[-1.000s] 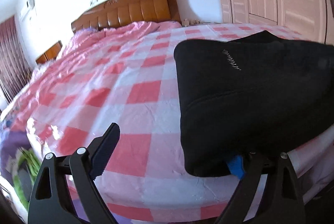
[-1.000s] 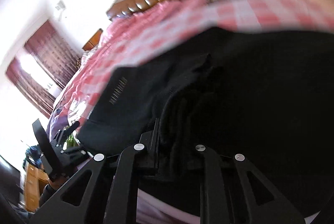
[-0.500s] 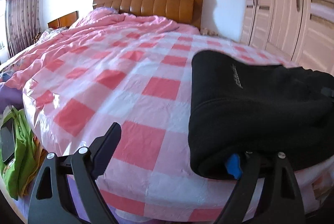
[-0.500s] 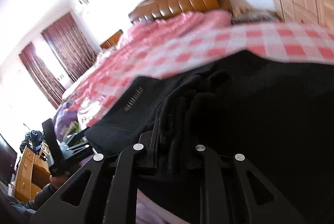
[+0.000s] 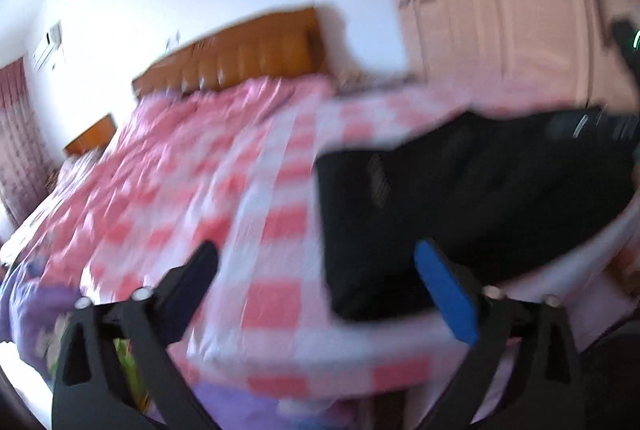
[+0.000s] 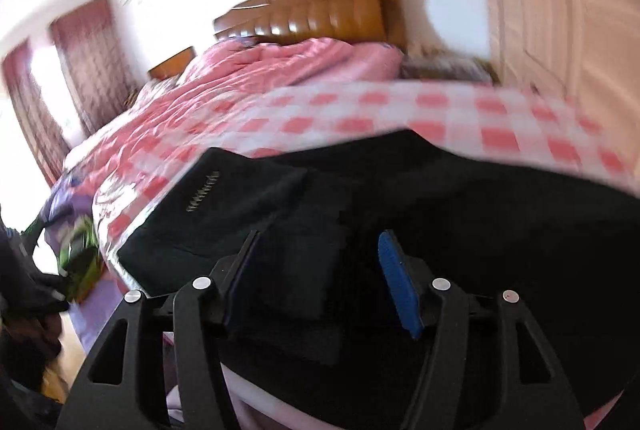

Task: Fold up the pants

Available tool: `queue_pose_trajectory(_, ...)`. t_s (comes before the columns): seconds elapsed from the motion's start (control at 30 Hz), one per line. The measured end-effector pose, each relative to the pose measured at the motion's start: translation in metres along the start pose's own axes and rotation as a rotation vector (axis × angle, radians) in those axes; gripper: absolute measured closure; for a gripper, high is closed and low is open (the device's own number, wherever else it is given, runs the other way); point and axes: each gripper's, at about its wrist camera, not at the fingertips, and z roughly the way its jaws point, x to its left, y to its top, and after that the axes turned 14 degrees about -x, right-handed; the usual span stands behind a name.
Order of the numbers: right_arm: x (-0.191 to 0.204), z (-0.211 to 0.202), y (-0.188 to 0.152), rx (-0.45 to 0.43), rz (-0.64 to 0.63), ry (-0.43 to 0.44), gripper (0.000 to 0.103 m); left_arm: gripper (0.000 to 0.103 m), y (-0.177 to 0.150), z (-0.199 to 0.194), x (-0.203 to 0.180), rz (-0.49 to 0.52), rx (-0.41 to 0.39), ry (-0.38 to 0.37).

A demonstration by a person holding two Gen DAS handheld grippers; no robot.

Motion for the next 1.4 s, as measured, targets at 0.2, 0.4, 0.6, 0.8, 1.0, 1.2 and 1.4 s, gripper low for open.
queue_pose_trajectory(0.2,0.013,0.042,-0.023,0.14,-0.144,-0.084,0.043,0.001,0.034,0.069,-0.05,0.02,0.069,-0.046)
queue_pose_trajectory(0.4,-0.02,0.042,-0.042,0.15,-0.034,-0.081,0.022,0.001,-0.008,0.131,-0.085,0.086,0.27,-0.041)
queue_pose_trajectory(0.6,-0.029,0.016,-0.036,0.125,-0.002,-0.097,0.021,0.001,-0.021,0.133,-0.073,0.035,0.286,-0.032)
queue_pose_trajectory(0.8,-0.135,-0.107,-0.064,0.037,0.303,-0.347,0.016,0.001,-0.019,0.134,-0.075,0.04,0.289,-0.025)
queue_pose_trajectory(1.0,-0.188,-0.182,-0.102,-0.024,0.501,-0.48,0.016,0.001,-0.015,0.134,-0.079,0.068,0.292,0.0)
queue_pose_trajectory(1.2,-0.22,-0.184,-0.11,-0.068,0.613,-0.474,0.016,0.002,-0.002,0.122,-0.087,0.104,0.296,0.052)
queue_pose_trajectory(1.4,-0.234,-0.165,-0.11,-0.077,0.689,-0.432,0.015,0.002,0.031,0.107,-0.123,0.16,0.202,-0.046)
